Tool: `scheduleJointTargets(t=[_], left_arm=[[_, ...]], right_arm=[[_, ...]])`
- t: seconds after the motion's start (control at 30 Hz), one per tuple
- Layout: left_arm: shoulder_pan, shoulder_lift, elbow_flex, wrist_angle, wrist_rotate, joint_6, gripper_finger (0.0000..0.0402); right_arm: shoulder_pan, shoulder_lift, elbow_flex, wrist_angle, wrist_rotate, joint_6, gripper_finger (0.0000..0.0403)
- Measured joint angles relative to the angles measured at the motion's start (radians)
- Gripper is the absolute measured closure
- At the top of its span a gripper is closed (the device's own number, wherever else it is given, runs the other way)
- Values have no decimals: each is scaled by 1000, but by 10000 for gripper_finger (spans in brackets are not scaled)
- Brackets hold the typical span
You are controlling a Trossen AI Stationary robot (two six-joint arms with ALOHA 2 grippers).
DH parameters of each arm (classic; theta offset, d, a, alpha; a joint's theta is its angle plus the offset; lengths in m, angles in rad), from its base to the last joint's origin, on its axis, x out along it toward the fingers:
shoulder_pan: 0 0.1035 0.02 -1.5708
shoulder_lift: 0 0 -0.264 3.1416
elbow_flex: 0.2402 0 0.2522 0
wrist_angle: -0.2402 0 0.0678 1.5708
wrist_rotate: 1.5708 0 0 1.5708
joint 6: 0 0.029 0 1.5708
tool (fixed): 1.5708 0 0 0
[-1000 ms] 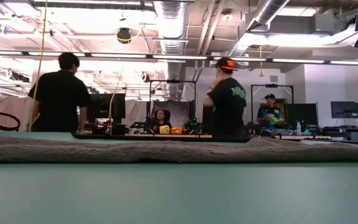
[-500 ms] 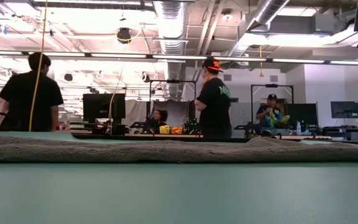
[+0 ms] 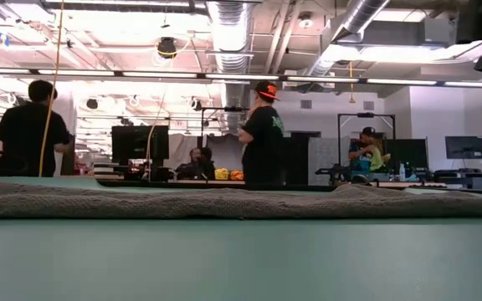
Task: Roll towel
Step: Roll the gray towel
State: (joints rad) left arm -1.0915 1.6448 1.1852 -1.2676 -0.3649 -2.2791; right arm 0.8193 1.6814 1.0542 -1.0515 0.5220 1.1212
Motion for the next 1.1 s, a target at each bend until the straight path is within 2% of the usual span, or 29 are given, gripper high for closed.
scheduleJointTargets(t=[0.07,0.17,0.23,0.33,0.43,0.5,0.63,0.77,0.97,1.1], left_arm=[[-2,-42,-20,9,11,-40,239],[4,-60,-52,13,98,-68,239],[4,-57,-81,52,98,-114,239],[10,-56,-132,112,26,-145,239],[13,-56,-174,191,-123,-137,239],[16,-56,-204,269,-163,-133,239],[10,-56,-275,372,-84,-144,239],[3,-56,-324,445,-60,-161,239],[3,-48,-399,604,-64,-144,239],[0,-37,-437,675,-81,-135,239]], right_arm=[[-11,0,0,-1,1,-1,158],[-22,0,0,3,3,-3,158],[-24,0,0,19,5,-4,158],[-16,7,0,43,32,-6,158],[-6,18,0,51,45,-7,158],[4,27,0,49,48,-7,158],[16,42,0,52,52,-6,158],[16,40,0,102,72,-7,159],[7,39,0,209,110,-67,159],[-16,39,0,340,111,-200,159]])
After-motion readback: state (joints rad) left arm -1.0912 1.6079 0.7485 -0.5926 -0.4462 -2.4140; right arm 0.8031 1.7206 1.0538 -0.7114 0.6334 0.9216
